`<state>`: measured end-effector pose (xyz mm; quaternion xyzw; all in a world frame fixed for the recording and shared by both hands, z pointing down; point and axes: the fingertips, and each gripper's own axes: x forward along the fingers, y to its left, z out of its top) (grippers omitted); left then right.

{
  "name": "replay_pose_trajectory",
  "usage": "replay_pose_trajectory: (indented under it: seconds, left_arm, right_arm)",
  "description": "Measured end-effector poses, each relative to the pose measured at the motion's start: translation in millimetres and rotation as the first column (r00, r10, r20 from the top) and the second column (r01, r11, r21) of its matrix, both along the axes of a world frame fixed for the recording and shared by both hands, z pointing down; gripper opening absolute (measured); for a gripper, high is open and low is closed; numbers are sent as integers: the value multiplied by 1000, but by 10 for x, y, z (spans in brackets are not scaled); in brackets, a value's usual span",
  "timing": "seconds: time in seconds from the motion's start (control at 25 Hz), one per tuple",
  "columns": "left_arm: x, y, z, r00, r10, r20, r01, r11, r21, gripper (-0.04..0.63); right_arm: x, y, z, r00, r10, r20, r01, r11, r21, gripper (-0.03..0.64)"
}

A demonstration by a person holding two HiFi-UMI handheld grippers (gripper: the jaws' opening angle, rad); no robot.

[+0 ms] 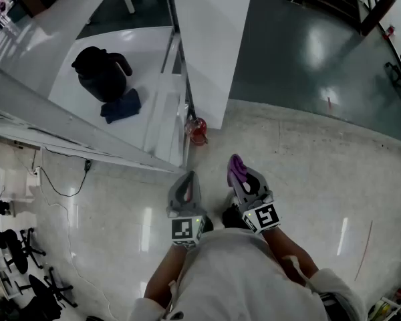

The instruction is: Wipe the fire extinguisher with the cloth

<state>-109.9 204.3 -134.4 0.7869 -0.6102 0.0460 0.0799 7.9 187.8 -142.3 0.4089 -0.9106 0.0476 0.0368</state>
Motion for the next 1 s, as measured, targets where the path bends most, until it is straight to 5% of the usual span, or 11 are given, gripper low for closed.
replay_pose_trajectory:
  seconds: [0.72,1.0]
  left_arm:
    - [-42,-258,143,1000,3,7,-3,1000,-18,5]
    - [-249,-539,616,999,1,41,2,999,-55,5]
  right_arm:
    - [85,-316,190,999,45,20,-44,999,-15,55]
    - [-49,-820,749,994,106,2,-106,994,-40,56]
